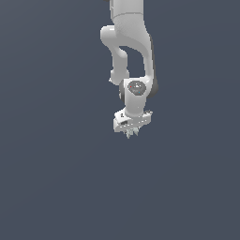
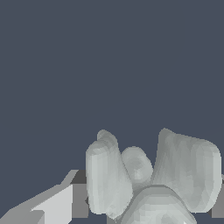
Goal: Pick up the object and move it to a goal position.
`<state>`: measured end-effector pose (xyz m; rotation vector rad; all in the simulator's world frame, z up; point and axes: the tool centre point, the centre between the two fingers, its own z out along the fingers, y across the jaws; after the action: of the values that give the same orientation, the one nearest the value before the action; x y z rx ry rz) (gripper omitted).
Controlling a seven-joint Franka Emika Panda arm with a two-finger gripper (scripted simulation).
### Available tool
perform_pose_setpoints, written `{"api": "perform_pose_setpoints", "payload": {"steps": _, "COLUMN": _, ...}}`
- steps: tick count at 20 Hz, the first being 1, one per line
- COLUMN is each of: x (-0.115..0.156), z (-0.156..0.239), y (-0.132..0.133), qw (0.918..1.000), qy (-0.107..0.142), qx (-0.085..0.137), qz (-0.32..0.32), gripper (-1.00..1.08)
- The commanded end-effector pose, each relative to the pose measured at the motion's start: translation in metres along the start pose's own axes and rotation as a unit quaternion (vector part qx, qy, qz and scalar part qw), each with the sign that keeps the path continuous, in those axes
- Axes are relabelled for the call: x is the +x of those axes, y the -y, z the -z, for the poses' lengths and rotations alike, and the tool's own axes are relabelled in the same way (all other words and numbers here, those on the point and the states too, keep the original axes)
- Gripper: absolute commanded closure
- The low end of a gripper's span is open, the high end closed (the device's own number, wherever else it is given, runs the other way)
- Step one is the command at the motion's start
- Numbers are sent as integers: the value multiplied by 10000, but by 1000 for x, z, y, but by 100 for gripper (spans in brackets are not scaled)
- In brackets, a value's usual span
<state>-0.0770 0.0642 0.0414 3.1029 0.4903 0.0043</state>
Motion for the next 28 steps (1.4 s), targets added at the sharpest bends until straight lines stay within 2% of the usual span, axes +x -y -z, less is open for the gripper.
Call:
{"api": "perform_pose_setpoints", "payload": {"steps": 1, "x": 2, "z": 0, "y": 0, "qw": 10000, "qy": -25, "qx": -2, "qz": 7, "gripper": 108}}
{"api": "perform_pose_setpoints", "payload": {"steps": 5, "x": 11, "z": 2, "y": 0, "qw": 9998, "qy": -171, "qx": -10, "qz": 51, "gripper": 108}}
{"api": "perform_pose_setpoints", "payload": {"steps": 9, "x": 28, "z": 5, "y": 0, "qw": 9989, "qy": -439, "qx": -25, "qz": 131, "gripper": 108}}
{"api": "perform_pose_setpoints", "payload": {"steps": 13, "x": 52, "z": 12, "y": 2, "qw": 9962, "qy": -836, "qx": -48, "qz": 250, "gripper": 108}}
{"api": "perform_pose_setpoints", "payload": {"steps": 17, "x": 85, "z": 24, "y": 4, "qw": 9897, "qy": -1373, "qx": -78, "qz": 410, "gripper": 108}}
{"api": "perform_pose_setpoints", "payload": {"steps": 23, "x": 140, "z": 57, "y": 12, "qw": 9694, "qy": -2350, "qx": -134, "qz": 698, "gripper": 108}}
{"api": "perform_pose_setpoints", "payload": {"steps": 28, "x": 183, "z": 94, "y": 21, "qw": 9424, "qy": -3202, "qx": -181, "qz": 947, "gripper": 108}}
